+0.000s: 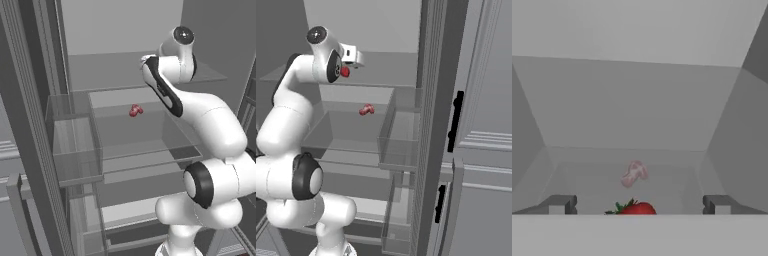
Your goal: Take the strawberry from the fridge and place it on top of the pancake, located on the dining counter.
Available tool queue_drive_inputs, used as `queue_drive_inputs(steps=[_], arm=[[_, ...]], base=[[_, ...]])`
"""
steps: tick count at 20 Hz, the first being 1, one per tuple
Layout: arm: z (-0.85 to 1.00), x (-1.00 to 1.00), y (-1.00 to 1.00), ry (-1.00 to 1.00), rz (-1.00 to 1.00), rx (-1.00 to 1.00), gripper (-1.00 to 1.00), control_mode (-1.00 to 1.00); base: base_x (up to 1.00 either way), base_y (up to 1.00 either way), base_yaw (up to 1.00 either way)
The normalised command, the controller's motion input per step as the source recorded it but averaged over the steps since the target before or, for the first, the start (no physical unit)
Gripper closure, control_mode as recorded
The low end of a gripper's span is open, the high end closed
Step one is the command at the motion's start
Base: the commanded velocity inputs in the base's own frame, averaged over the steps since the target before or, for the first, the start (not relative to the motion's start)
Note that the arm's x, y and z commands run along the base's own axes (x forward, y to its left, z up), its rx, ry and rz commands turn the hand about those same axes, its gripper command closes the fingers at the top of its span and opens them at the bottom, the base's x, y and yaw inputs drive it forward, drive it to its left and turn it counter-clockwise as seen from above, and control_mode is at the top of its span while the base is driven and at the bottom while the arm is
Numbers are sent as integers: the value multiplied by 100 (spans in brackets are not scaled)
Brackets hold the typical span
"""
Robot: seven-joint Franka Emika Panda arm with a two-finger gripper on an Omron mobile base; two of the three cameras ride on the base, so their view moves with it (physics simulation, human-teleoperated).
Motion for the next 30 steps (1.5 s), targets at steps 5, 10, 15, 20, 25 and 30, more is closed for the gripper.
queue_drive_inputs(steps=[5,10,15,20,25,30], arm=[[-7,-38,1,0,0,0,-100,-100],[-9,3,1,0,0,0,-100,-100],[-9,36,7,3,0,-1,-100,-100],[-38,1,11,13,0,-3,-100,-100],[-13,4,1,2,0,0,-100,-100],[-30,2,-5,8,0,1,100,-100]], base=[[0,0,0],[0,0,0],[0,0,0],[0,0,0],[0,0,0],[0,0,0]])
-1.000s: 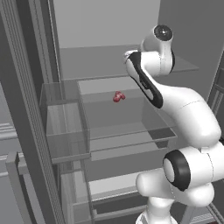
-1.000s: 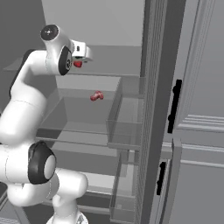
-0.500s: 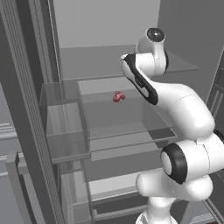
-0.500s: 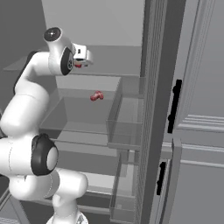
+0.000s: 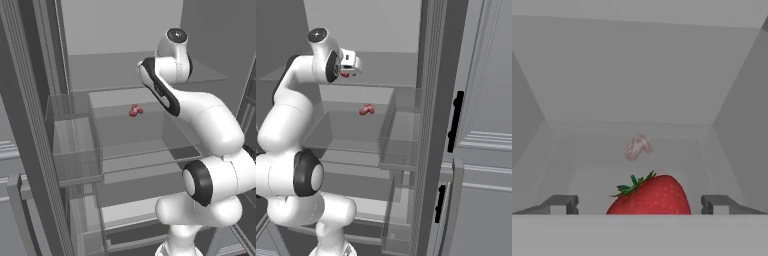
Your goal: Take the strawberry from the fridge and place it on top of the pancake, located on the dining counter.
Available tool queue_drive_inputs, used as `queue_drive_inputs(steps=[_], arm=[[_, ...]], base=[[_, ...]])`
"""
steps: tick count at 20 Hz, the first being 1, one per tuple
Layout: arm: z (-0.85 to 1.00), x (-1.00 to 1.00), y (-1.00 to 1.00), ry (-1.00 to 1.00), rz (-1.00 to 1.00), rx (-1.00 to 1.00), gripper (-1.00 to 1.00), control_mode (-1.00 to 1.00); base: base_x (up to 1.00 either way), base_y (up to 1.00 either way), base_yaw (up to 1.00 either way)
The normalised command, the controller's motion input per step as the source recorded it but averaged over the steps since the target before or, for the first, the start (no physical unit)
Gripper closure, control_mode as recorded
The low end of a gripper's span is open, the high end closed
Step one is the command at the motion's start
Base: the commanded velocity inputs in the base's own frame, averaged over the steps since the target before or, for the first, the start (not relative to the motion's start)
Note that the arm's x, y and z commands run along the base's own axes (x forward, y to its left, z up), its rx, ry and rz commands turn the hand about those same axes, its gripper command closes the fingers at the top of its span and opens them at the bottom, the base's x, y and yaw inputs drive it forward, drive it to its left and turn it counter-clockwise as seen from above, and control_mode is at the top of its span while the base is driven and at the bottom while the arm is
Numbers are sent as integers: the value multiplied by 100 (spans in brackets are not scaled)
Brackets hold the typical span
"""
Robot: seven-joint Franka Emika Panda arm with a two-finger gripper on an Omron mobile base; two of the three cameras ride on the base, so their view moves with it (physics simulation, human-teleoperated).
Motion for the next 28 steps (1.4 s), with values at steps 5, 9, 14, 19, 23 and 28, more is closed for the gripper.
queue_drive_inputs(steps=[5,9,14,19,23,28], arm=[[-48,0,-13,3,0,7,100,-100],[-22,-46,-6,0,-3,3,100,-100],[-1,-95,0,-1,-20,0,100,-100],[0,-100,-5,-1,-15,1,100,-100],[-36,-100,-5,13,0,0,100,-100],[-78,-100,0,19,8,0,100,-100]], base=[[0,0,0],[0,0,0],[0,0,0],[0,0,0],[0,0,0],[0,0,0]])
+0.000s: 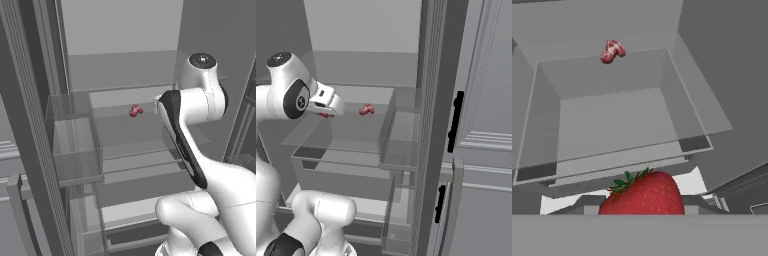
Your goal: Take the strawberry from the fridge and place it on top of the pancake, located on the dining counter.
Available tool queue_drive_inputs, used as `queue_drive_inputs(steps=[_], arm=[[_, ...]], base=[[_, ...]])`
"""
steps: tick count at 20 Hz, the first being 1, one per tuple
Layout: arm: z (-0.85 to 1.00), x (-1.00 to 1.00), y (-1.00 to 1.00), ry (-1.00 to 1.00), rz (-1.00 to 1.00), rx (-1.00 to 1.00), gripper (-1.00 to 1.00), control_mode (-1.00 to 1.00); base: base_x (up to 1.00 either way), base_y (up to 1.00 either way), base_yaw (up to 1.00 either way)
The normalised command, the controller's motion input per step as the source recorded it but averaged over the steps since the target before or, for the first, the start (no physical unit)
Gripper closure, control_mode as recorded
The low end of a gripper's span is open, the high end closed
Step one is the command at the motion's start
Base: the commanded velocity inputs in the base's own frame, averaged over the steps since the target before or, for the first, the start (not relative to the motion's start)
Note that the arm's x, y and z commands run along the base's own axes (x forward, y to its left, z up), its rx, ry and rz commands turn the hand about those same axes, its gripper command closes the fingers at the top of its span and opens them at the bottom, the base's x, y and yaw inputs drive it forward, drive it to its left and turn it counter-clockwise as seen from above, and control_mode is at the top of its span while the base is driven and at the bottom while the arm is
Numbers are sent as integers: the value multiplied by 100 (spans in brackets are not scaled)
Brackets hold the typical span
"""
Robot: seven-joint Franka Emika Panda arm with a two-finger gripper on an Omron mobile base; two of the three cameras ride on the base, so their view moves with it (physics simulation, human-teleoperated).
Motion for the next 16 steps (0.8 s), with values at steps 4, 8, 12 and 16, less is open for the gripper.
queue_drive_inputs(steps=[4,8,12,16], arm=[[-76,-98,0,15,8,1,100,-100],[-74,-40,0,4,7,2,100,-100],[-43,0,0,-3,3,0,100,-100],[0,0,0,0,0,0,100,-100]], base=[[0,0,0],[0,0,0],[0,0,0],[0,0,0]])
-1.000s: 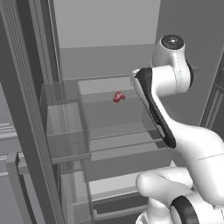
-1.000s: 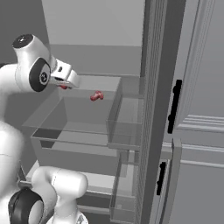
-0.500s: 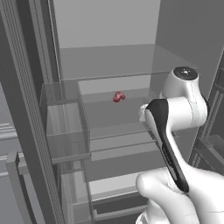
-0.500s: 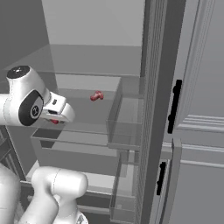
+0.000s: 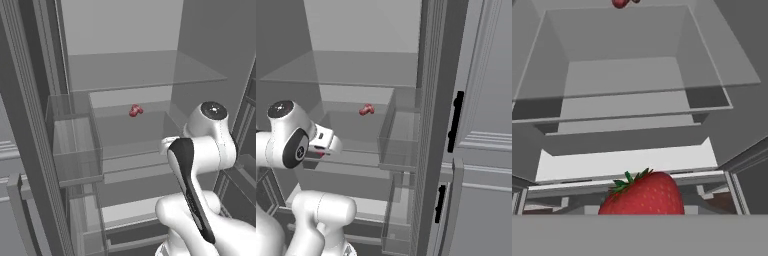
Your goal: Take the strawberry from the fridge and place it on top of the pancake, located on the dining counter.
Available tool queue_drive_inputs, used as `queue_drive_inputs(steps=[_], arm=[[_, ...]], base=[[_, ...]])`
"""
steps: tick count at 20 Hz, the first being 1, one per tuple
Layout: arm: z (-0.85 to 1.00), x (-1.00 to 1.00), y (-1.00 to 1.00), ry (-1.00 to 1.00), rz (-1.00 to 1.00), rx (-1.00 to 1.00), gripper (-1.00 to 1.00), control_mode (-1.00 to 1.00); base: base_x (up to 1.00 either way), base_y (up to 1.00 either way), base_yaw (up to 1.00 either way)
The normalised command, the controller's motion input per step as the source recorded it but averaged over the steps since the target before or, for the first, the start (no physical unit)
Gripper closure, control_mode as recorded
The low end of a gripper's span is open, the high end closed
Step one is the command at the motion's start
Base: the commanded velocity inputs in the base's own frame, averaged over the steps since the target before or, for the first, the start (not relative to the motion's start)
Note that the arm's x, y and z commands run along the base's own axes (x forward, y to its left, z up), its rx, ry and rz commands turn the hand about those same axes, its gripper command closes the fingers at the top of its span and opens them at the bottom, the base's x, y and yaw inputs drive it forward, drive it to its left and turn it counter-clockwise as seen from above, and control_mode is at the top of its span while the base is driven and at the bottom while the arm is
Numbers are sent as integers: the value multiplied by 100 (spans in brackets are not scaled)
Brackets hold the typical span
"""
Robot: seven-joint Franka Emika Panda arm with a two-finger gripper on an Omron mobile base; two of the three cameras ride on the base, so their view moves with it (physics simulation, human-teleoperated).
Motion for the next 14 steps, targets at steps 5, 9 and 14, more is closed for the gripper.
queue_drive_inputs(steps=[5,9,14], arm=[[-1,-17,0,2,1,0,100,-100],[-6,-49,0,1,4,0,100,-100],[-6,-31,1,0,0,0,100,100]], base=[[0,0,0],[0,0,0],[-56,3,0]])
